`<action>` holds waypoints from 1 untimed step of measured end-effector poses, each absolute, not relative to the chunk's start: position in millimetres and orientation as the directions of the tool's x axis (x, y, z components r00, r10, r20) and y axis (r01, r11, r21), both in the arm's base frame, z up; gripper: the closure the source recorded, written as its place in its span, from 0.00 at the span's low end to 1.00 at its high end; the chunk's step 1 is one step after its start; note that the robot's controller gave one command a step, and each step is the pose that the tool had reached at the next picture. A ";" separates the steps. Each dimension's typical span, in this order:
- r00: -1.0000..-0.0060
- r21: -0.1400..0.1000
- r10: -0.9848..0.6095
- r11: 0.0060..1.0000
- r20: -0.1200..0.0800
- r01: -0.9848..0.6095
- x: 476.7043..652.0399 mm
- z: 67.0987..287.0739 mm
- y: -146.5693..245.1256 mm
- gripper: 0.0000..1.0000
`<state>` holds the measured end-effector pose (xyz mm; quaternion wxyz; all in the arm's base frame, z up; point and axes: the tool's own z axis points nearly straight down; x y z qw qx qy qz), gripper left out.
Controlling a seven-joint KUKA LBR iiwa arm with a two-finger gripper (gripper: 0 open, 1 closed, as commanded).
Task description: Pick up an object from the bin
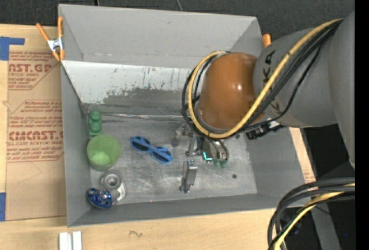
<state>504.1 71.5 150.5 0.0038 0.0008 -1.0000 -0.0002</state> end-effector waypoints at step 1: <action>-0.988 0.000 -0.155 0.988 -0.009 -0.155 542.8 70.0 109.5 0.00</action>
Offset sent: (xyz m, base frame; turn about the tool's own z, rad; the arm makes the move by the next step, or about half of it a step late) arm 0.0361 0.0373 -0.0805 -0.1544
